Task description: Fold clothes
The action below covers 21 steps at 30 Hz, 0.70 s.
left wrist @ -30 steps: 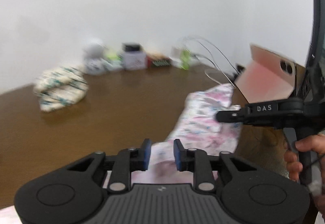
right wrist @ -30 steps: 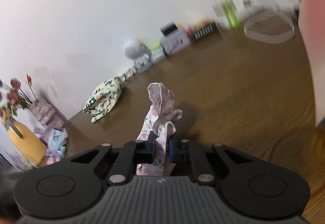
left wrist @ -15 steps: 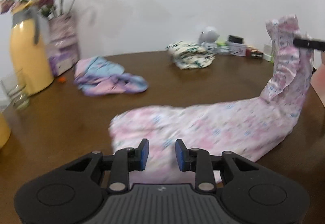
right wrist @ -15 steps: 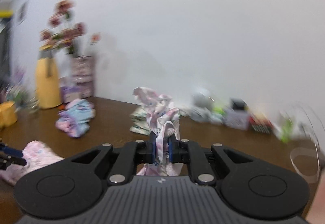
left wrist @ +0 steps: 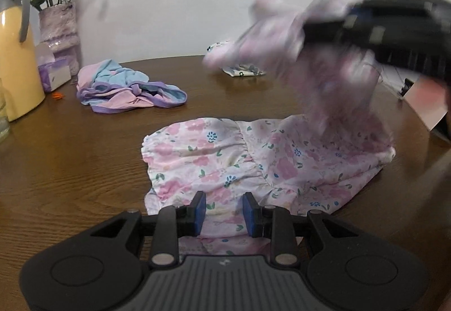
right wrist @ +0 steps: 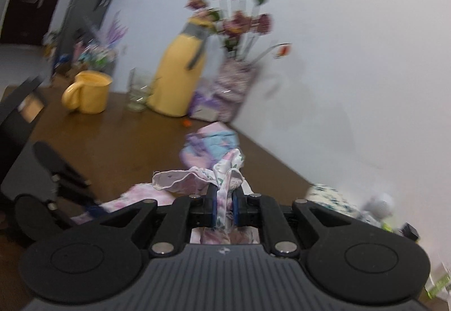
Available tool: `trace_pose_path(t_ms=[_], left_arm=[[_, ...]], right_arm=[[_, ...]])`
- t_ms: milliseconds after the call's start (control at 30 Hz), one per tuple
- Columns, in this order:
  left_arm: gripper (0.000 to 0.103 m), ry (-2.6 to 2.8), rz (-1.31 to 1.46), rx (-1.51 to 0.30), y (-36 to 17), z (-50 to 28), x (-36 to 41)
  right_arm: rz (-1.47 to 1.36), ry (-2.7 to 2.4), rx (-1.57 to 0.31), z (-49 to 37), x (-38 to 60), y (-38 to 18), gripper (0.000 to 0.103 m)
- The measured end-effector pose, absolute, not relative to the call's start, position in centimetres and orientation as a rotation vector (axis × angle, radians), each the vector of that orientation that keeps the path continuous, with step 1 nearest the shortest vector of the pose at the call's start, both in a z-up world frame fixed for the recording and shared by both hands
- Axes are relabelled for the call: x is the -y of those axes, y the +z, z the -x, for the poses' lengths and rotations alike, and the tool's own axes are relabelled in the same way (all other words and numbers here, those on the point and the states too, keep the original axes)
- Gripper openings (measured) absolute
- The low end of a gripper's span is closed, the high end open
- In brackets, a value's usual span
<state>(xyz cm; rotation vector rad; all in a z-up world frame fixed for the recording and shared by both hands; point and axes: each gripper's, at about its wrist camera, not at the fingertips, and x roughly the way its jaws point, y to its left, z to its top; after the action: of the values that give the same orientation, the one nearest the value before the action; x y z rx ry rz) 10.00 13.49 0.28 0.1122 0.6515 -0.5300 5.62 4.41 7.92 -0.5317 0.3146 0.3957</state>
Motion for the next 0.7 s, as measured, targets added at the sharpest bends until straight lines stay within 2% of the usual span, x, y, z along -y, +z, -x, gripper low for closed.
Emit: trace_pose_path(t_ms=[267,500,700], left_arm=[[0.033,-0.505,0.003,-0.576,1.9,-7.9,-18.2],[0.033,-0.420,0.055,-0.599,1.6,-6.8,-21.8],[0.033,-0.427,0.080,-0.568,2.5,-6.7,-22.3]], right_arm=[[0.636,0.454,-0.414,-5.4,-8.5,2.2,0.009],[0.641,0.486,-0.393,-4.7,-9.6,1.4,0.009],[0.633,0.533,-0.459,-5.3,-10.2,0.0,0.010]])
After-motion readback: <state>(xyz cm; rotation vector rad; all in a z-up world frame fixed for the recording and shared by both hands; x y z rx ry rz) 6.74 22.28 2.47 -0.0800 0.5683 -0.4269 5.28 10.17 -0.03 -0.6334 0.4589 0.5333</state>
